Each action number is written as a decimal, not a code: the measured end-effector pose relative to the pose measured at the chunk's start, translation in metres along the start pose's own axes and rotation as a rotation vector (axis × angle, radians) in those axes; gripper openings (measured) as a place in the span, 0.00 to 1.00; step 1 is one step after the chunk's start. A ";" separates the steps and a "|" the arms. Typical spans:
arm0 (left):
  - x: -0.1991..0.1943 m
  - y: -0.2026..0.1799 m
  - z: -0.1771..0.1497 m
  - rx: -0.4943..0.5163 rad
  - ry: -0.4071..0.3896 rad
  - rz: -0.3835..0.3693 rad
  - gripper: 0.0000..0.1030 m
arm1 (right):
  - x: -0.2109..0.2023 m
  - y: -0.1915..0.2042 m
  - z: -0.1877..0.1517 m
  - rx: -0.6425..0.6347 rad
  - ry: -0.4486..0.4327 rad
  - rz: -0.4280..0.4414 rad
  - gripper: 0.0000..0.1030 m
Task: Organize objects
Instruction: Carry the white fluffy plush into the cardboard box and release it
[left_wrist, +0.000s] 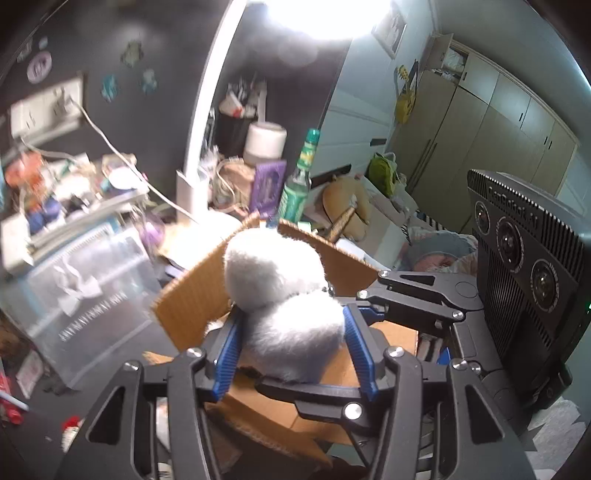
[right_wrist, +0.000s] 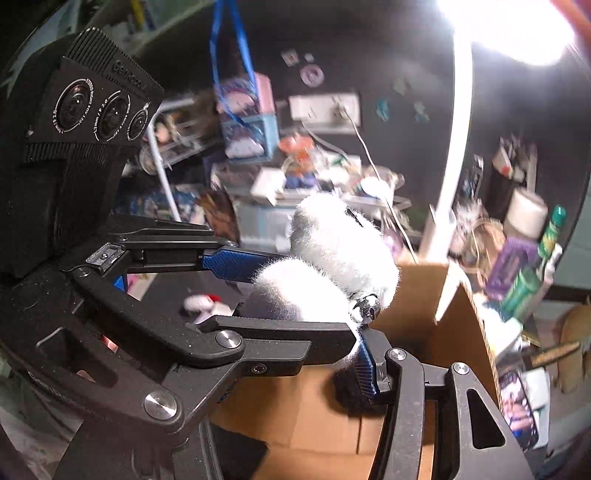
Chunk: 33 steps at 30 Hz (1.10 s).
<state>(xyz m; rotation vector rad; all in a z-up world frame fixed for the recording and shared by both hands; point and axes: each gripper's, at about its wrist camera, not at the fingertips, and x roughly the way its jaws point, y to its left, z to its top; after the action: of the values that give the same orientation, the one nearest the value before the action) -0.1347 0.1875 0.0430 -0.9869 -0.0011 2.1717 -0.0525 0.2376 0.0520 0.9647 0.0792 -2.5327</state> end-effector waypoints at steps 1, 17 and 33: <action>0.005 0.001 -0.001 -0.009 0.010 -0.009 0.49 | 0.003 -0.006 -0.003 0.012 0.020 0.000 0.46; 0.022 -0.005 -0.002 0.013 0.032 0.005 0.85 | 0.015 -0.029 -0.018 0.020 0.130 -0.098 0.72; -0.054 0.021 -0.022 -0.017 -0.077 0.064 0.85 | -0.003 0.000 -0.013 -0.004 0.057 -0.091 0.72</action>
<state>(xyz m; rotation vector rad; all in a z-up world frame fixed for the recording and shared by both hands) -0.1099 0.1320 0.0566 -0.9236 -0.0251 2.2705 -0.0426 0.2413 0.0444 1.0540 0.1474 -2.5864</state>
